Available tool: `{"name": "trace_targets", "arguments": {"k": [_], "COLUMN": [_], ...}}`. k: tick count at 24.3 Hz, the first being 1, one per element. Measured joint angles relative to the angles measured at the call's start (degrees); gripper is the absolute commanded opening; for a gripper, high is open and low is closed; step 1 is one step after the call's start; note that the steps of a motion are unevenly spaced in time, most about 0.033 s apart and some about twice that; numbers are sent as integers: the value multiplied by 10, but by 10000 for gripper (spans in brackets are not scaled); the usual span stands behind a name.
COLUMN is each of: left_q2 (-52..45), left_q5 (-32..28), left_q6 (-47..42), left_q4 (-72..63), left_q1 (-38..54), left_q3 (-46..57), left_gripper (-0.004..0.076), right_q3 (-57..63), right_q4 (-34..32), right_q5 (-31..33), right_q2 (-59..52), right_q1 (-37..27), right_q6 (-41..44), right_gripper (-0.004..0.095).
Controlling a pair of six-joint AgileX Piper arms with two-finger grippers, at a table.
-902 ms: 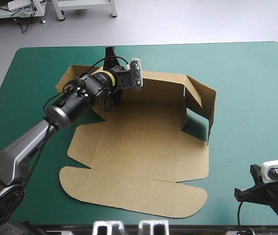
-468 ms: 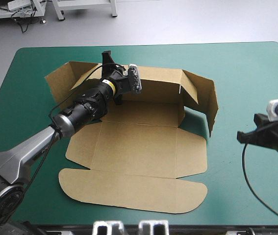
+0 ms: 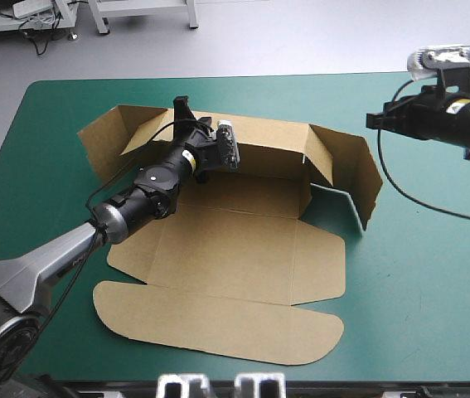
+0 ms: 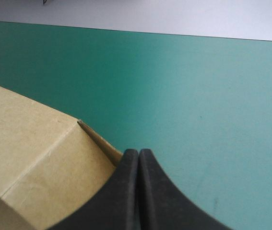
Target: Fold the box
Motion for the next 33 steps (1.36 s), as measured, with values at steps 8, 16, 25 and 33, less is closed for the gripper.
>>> {"name": "trace_targets", "arguments": {"k": [8,16,25,33], "left_q2": [0,4,5,17], "left_q5": [1,3,21,26], "left_q6": [-13,-15,-22,-34], "left_q4": [7,7,7,15], "left_q1": [0,0,-1,-1], "left_q3": [1,1,1,-2], "left_gripper": [-9,-9,-9,-9], "right_q3": [-108,-139,-48,152], "right_q4": [58,66,117,213], "right_q5": [41,134,175,30], "right_q2": [169,248,222,139], "right_q1": [0,1,2,2], "right_q6": [-36,-58,-137,-265], "right_gripper": [-13,-13,-13,-13]}}
